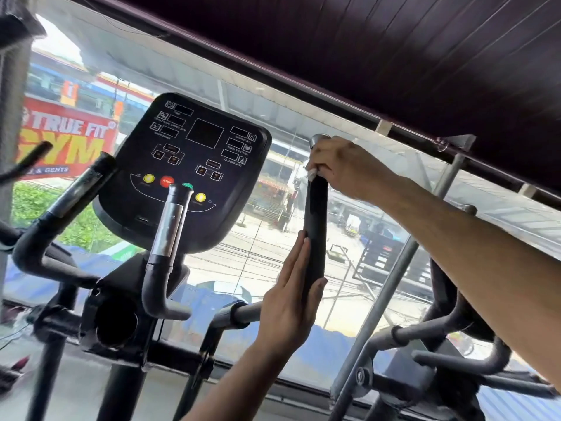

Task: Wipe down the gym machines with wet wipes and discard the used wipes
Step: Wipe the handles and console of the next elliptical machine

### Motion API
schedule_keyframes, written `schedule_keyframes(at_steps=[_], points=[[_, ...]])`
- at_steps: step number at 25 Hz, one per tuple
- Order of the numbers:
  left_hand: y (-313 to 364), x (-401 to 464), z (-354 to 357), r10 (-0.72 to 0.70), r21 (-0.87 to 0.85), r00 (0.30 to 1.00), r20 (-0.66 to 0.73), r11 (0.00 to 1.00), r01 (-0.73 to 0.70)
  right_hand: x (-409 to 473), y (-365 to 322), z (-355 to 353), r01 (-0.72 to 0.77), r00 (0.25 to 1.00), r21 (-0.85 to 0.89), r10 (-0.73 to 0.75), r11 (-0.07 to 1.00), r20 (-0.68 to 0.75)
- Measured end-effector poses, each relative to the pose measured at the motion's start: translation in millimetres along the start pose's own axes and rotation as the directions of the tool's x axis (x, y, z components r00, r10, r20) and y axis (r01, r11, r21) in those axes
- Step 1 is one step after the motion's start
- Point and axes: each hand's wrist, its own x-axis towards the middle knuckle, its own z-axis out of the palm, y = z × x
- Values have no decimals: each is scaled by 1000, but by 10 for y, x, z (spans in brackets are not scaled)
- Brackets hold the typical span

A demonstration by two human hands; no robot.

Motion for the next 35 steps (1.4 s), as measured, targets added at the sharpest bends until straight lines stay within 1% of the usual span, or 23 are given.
schedule_keyframes(at_steps=[3, 6, 9, 11, 13, 14, 15, 16, 18, 19, 20, 21, 22, 24, 25, 26, 27, 28, 29, 30, 31, 33, 35], points=[[-25, -20, -8, -6, 4, 1000, 24, 1000, 6, -224, -218, 87, -79, 997, 75, 78, 994, 11], [-29, -41, -19, -8, 22, 999, 37, 1000, 7, -621, -461, 121, 26, 1000, 149, -26, 988, -3], [-21, -48, -8, -16, 15, 999, 41, 1000, 15, -687, -394, 47, 28, 997, 244, -46, 969, 68], [-17, -59, -8, -17, 8, 999, 39, 1000, 17, -480, -168, -68, -10, 1000, 258, 11, 966, -3], [-16, -57, -11, -3, 11, 1000, 31, 1000, 2, -178, 164, -125, -51, 983, 192, 84, 980, -165], [-22, -57, -17, 4, 9, 999, 35, 1000, -4, -24, 308, -113, -68, 970, 151, 101, 986, -220], [-32, -62, -24, 9, 7, 999, 43, 1000, -10, 115, 415, -60, -62, 970, 91, 81, 994, -228], [-39, -64, -32, 15, 9, 998, 54, 1000, -16, 226, 471, 15, -12, 982, -3, 11, 1000, -188], [-35, -50, -72, 19, 16, 996, 89, 1000, -20, 374, 514, 113, 160, 984, -212, -173, 964, -47], [-31, -46, -91, 18, 17, 994, 108, 1000, -20, 431, 512, 117, 226, 973, -285, -228, 931, 28], [-30, -42, -102, 16, 18, 992, 122, 1000, -19, 492, 498, 88, 252, 968, -330, -235, 910, 92], [-29, -39, -101, 14, 19, 991, 133, 1000, -17, 545, 477, 43, 236, 970, -339, -202, 911, 134], [-35, -37, -91, 11, 24, 991, 136, 1000, -15, 603, 452, -12, 172, 980, -291, -134, 941, 146], [-52, -57, -68, 4, 28, 993, 114, 1000, -7, 734, 493, -64, -96, 985, -77, 106, 992, 139], [-56, -67, -47, 1, 25, 995, 97, 1000, -4, 764, 543, -73, -232, 964, 61, 221, 971, 144], [-56, -73, -21, -2, 28, 997, 80, 1000, -1, 770, 628, -46, -337, 939, 220, 310, 915, 149], [-58, -72, -4, -3, 40, 998, 61, 999, 1, 745, 727, 3, -408, 913, 415, 376, 813, 161], [-60, -72, 7, 1, 64, 999, 37, 998, -4, 677, 817, 85, -443, 886, 622, 421, 645, 194], [-52, -74, 26, 11, 93, 1000, 10, 996, -12, 565, 903, 202, -432, 867, 797, 438, 421, 238], [-39, -80, 43, 18, 110, 1000, -17, 994, -16, 443, 962, 351, -389, 857, 897, 440, 209, 269], [-15, -84, 59, 27, 123, 999, -41, 992, -22, 331, 976, 516, -323, 858, 946, 434, 41, 274], [38, -94, 88, 17, 166, 998, -63, 986, -7, 188, 867, 829, -153, 845, 961, 474, -228, 247], [105, -97, 111, -2, 188, 996, -94, 982, 19, 163, 658, 1030, 30, 779, 882, 563, -471, 274]])
